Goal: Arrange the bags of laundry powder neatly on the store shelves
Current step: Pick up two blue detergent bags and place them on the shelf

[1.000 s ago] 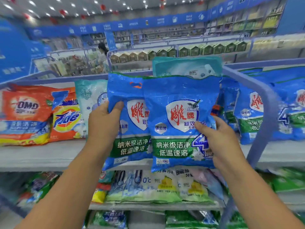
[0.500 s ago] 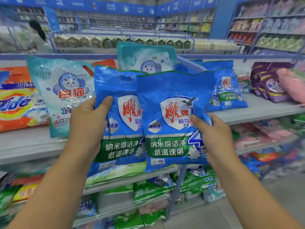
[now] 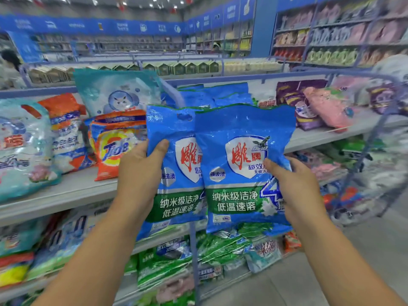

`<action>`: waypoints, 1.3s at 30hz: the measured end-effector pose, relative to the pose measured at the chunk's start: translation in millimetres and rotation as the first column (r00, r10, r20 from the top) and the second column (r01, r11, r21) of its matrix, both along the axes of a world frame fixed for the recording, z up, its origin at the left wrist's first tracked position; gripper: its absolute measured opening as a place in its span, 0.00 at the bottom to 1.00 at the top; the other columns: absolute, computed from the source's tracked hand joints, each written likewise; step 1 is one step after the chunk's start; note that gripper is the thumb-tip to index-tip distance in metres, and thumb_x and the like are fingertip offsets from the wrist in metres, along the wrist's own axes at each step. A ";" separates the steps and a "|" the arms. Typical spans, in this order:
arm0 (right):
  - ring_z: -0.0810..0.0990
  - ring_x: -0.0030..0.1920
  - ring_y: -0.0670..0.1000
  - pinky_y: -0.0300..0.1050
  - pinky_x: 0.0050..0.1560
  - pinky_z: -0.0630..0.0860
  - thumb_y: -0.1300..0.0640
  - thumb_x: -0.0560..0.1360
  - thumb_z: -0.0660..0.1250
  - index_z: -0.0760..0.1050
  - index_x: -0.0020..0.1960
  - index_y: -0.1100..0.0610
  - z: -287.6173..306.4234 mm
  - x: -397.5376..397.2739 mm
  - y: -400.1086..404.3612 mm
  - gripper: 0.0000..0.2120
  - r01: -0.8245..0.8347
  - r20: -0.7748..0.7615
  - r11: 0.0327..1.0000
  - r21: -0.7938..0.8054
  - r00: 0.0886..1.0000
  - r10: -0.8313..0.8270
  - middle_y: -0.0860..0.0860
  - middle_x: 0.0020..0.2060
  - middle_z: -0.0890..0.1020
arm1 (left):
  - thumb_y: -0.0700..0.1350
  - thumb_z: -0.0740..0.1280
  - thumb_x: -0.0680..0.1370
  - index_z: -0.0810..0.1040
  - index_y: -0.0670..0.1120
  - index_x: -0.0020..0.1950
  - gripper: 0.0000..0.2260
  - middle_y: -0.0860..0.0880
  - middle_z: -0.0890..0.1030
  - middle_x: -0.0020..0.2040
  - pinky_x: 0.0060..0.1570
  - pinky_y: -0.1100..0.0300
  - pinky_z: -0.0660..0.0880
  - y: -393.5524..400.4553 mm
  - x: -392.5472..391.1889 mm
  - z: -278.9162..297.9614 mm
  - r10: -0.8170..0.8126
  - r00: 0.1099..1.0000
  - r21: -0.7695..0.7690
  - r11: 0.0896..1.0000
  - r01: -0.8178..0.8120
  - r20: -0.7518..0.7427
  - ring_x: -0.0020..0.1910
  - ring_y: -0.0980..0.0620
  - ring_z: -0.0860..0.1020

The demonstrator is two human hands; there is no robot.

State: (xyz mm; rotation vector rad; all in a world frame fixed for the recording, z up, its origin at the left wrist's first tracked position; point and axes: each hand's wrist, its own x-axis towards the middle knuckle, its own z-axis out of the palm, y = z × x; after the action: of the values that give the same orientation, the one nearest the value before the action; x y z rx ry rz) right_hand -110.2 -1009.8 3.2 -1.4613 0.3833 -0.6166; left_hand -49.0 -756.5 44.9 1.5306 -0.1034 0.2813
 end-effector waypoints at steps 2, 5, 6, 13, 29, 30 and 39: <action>0.81 0.45 0.54 0.53 0.47 0.75 0.53 0.73 0.76 0.84 0.45 0.46 1.9 -2.2 -44.5 0.02 -0.010 0.017 1.000 0.009 1.000 0.010 0.57 0.49 0.86 | 0.47 0.68 0.81 0.84 0.52 0.47 0.06 0.51 0.88 0.43 0.42 0.50 0.84 -43.5 -3.1 3.5 0.012 1.000 0.012 1.000 -0.012 -0.005 0.44 0.48 0.87; 0.85 0.49 0.59 0.59 0.51 0.80 0.53 0.73 0.76 0.84 0.45 0.45 5.8 -1.5 -101.6 0.04 0.010 0.040 0.999 0.034 0.999 -0.011 0.55 0.47 0.87 | 0.48 0.69 0.81 0.84 0.51 0.46 0.07 0.44 0.88 0.46 0.47 0.39 0.83 -101.4 -3.5 10.6 0.036 0.999 0.025 0.999 -0.035 -0.007 0.47 0.41 0.86; 0.85 0.47 0.60 0.59 0.51 0.79 0.52 0.72 0.77 0.84 0.45 0.45 6.7 0.8 -117.0 0.03 0.009 0.044 0.999 0.042 0.999 -0.011 0.57 0.48 0.87 | 0.48 0.69 0.81 0.85 0.51 0.45 0.07 0.42 0.87 0.47 0.47 0.36 0.82 -117.4 -2.1 12.4 0.049 0.999 0.028 0.998 -0.049 -0.001 0.48 0.38 0.85; 0.86 0.49 0.60 0.66 0.53 0.80 0.54 0.72 0.76 0.83 0.47 0.54 11.8 52.6 -174.4 0.06 -0.044 0.015 0.994 0.095 0.999 0.043 0.55 0.45 0.88 | 0.52 0.71 0.77 0.83 0.43 0.45 0.12 0.41 0.84 0.44 0.48 0.32 0.80 -177.4 32.6 20.1 0.141 0.990 0.023 0.990 -0.140 -0.031 0.40 0.47 0.80; 0.87 0.50 0.58 0.59 0.51 0.84 0.56 0.75 0.75 0.82 0.49 0.53 56.4 226.7 -181.7 0.04 -0.224 0.047 0.970 0.095 0.974 0.221 0.54 0.47 0.88 | 0.48 0.69 0.80 0.82 0.46 0.45 0.07 0.42 0.87 0.44 0.48 0.35 0.82 -176.4 199.6 31.4 0.267 0.963 -0.109 0.959 -0.261 0.041 0.42 0.44 0.83; 0.88 0.47 0.56 0.54 0.47 0.85 0.57 0.76 0.74 0.82 0.51 0.53 56.4 237.2 -181.1 0.05 -0.237 0.053 0.967 0.094 0.971 0.233 0.52 0.45 0.88 | 0.49 0.69 0.79 0.82 0.46 0.46 0.08 0.39 0.86 0.46 0.48 0.34 0.81 -175.1 207.0 28.3 0.282 0.959 -0.112 0.955 -0.276 0.042 0.42 0.44 0.82; 0.84 0.47 0.56 0.51 0.44 0.78 0.48 0.78 0.70 0.77 0.49 0.50 2.8 314.5 -191.8 0.06 -0.148 -0.182 0.948 -0.282 0.978 0.099 0.47 0.43 0.83 | 0.53 0.61 0.84 0.71 0.43 0.43 0.16 0.43 0.76 0.38 0.37 0.51 0.65 -163.2 257.4 -15.4 0.646 0.740 0.474 0.600 -0.644 0.189 0.41 0.38 0.75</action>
State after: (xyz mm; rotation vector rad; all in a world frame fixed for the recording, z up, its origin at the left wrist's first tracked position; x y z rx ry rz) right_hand 204.3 -1201.5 6.0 -1.8159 0.3352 -0.4648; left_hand 208.4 -919.7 29.5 2.0725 0.4399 0.8990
